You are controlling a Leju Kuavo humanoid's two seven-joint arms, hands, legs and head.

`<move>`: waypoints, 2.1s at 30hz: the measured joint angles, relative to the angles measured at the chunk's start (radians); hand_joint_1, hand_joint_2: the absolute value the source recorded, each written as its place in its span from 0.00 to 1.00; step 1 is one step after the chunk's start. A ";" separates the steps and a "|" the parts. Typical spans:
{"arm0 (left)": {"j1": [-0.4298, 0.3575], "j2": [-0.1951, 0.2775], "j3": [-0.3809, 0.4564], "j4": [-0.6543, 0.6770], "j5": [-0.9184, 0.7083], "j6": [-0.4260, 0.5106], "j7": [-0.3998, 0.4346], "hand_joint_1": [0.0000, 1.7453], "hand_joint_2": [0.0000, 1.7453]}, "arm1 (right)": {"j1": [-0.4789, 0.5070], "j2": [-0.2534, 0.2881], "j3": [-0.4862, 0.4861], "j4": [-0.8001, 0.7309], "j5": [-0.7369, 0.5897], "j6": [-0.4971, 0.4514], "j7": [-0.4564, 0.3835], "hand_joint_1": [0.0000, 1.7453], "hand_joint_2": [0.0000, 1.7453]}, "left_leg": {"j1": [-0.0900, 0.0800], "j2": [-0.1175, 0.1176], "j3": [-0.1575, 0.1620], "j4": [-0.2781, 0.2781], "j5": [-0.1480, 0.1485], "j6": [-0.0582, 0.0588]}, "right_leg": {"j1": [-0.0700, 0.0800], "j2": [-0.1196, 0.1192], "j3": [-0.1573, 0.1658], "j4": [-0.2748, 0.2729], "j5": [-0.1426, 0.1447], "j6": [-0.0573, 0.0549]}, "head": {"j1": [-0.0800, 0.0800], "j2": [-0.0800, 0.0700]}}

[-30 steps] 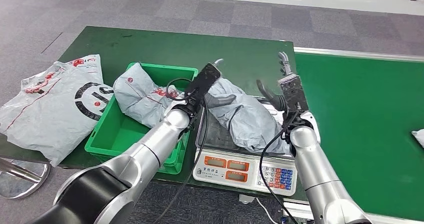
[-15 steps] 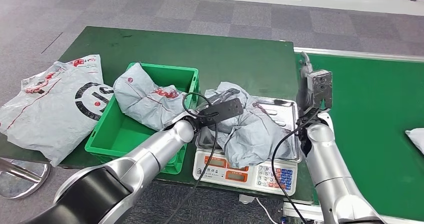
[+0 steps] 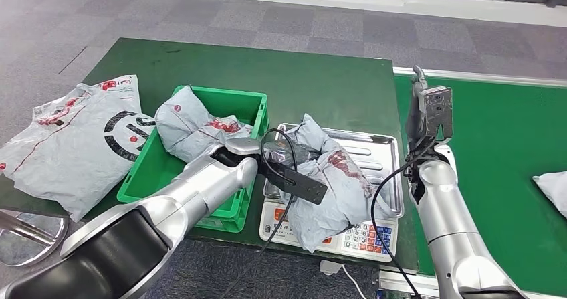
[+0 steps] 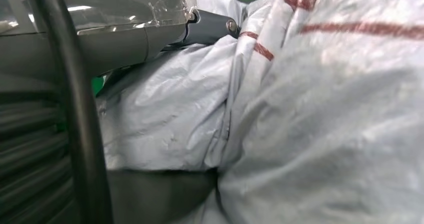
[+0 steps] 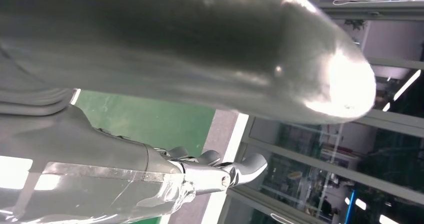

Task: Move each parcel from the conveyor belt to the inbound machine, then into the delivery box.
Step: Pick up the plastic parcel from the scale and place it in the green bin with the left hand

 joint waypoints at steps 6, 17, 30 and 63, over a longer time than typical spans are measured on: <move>-0.013 0.005 -0.033 0.001 -0.008 -0.007 -0.008 1.00 1.00 | -0.007 0.000 0.000 0.003 0.015 0.004 0.007 0.00 0.00 | 0.000 0.000 0.004 0.000 0.000 0.000 | 0.000 0.000 0.004 0.000 0.000 0.000 | 0.000 0.000; -0.015 0.036 0.033 -0.005 0.179 0.136 0.059 1.00 1.00 | -0.058 0.022 0.000 0.064 0.051 0.033 0.041 0.00 0.00 | 0.000 0.002 0.003 0.000 0.002 -0.002 | 0.000 0.003 0.001 0.000 0.001 -0.002 | 0.000 0.000; -0.001 0.046 0.084 -0.014 0.205 0.157 0.068 1.00 1.00 | -0.070 0.036 0.000 0.083 0.050 0.031 0.049 0.00 0.00 | 0.000 0.003 0.000 -0.001 0.002 -0.002 | 0.000 0.003 -0.002 0.000 0.001 -0.001 | 0.000 0.000; -0.121 -0.019 0.286 -0.063 0.056 0.553 0.338 1.00 1.00 | -0.149 -0.007 0.011 0.104 0.017 -0.046 0.142 0.00 0.00 | 0.000 0.004 -0.009 0.000 0.003 -0.003 | 0.000 0.004 -0.012 0.001 0.002 -0.002 | 0.000 0.000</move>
